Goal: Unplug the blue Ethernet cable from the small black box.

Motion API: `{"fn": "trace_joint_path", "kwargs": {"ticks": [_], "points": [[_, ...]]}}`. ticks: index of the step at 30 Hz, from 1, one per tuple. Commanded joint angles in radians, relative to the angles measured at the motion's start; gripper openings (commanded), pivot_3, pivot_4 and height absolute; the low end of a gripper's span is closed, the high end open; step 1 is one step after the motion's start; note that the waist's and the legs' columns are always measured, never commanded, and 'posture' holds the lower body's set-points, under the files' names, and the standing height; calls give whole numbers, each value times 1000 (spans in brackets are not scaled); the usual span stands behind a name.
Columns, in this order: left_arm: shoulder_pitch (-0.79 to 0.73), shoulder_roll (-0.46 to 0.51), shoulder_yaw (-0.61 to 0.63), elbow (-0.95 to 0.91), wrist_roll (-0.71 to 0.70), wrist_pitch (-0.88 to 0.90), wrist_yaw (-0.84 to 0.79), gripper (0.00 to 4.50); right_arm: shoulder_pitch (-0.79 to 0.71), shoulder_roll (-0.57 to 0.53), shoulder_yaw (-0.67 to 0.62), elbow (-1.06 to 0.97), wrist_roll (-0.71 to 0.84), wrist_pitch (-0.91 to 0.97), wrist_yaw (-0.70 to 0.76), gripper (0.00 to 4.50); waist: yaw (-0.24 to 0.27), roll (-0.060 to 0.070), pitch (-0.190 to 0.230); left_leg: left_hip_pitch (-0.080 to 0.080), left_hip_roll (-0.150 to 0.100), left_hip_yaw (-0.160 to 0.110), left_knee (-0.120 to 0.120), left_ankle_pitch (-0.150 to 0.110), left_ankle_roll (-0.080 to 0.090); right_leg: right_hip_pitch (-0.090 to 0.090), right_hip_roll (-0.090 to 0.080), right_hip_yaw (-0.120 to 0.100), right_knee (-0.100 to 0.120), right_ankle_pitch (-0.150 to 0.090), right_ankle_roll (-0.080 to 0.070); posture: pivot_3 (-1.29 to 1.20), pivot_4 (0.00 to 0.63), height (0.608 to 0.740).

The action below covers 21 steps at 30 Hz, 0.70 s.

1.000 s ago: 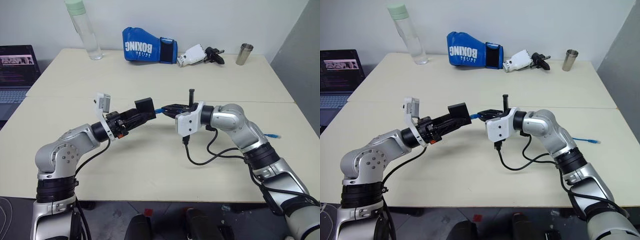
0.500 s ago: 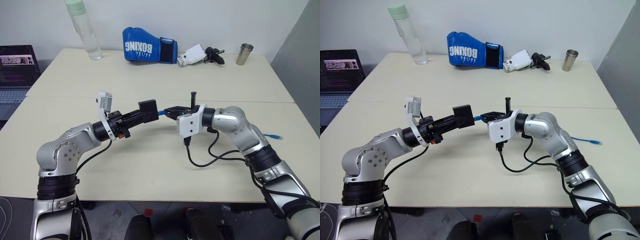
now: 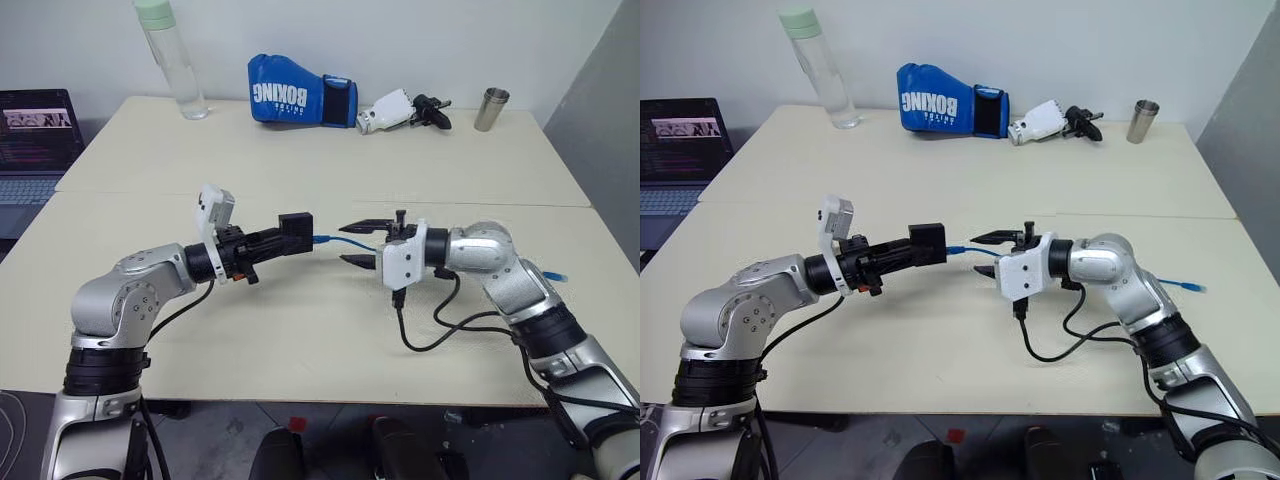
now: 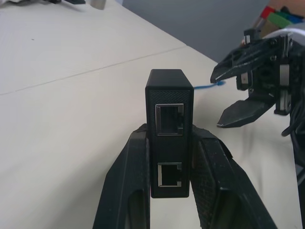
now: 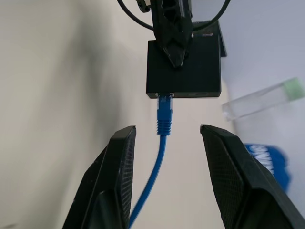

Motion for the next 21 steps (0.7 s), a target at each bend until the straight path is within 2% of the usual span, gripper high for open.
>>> {"fn": "trace_joint_path", "kwargs": {"ticks": [1,4,10,16,21], "points": [[-53,43,-11,-72,-21,-9,-72,781,-37,14,-74,-133,212,363,56,2274,0,0,0,0,0,0,0,0,0,0,0,0,0,0,0,0,150,740],[-94,66,-31,-85,-26,-2,-120,781,-90,27,-91,-156,307,600,70,2274,1,0,0,0,0,-1,0,0,0,0,1,0,0,0,0,0,150,740],[-121,74,-51,-99,-25,6,-162,781,-136,21,-91,-193,421,844,114,2274,2,0,0,-1,-1,0,0,-1,1,0,2,-1,-2,0,0,0,150,740],[-115,73,-55,-108,-18,3,-174,781,-190,12,-92,-171,500,980,180,2274,2,0,0,-1,-1,0,0,-2,4,-1,2,-1,-2,0,0,0,150,740],[-110,72,-53,-114,-17,2,-178,781,-218,1,-76,-125,512,1006,228,2274,2,0,0,-1,-1,0,0,-3,4,-1,3,-1,-2,0,0,0,150,740]]}}
